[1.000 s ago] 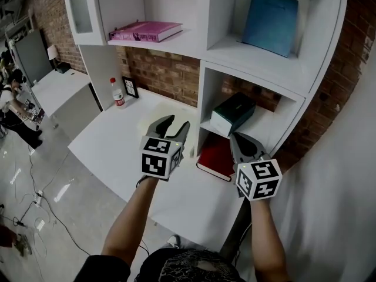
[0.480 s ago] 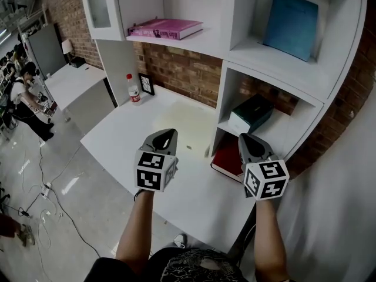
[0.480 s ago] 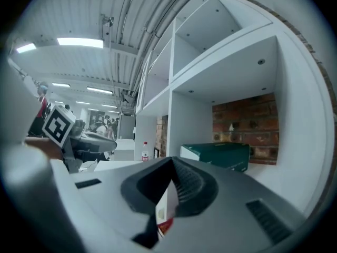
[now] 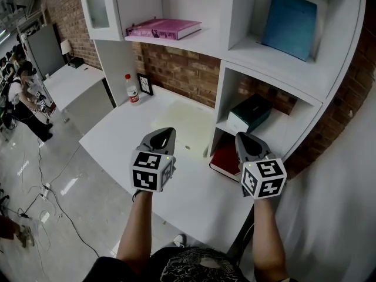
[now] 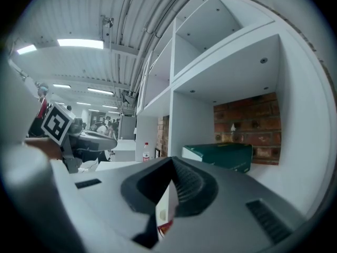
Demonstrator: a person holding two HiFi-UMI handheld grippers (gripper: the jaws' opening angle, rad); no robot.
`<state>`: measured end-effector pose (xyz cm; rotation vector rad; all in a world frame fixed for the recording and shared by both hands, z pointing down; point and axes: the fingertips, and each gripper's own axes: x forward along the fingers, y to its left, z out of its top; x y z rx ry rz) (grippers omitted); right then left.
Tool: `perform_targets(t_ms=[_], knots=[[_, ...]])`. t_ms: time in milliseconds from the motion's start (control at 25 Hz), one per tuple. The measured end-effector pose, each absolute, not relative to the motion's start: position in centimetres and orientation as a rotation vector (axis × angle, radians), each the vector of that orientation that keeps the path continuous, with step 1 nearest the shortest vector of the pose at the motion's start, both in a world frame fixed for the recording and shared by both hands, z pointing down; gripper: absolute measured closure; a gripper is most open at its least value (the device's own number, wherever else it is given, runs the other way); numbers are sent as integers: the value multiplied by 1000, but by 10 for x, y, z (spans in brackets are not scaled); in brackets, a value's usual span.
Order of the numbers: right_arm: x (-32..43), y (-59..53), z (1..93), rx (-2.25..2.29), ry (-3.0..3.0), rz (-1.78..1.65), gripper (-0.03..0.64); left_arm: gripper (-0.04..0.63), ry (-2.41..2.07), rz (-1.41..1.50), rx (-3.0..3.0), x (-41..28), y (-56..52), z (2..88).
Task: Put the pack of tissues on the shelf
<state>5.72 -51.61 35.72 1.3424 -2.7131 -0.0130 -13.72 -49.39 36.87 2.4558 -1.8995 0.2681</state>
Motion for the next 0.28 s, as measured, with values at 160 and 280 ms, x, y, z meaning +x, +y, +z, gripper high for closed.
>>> perform_targets(t_ms=[160,280], knots=[[59,-517,358,1341,-2715,-12,614,586,-1891,287,2462,-132,-496,372],[60,-518,359,1342,-2715,-11,614,588,-1884,279,2464,-128,-498,374]])
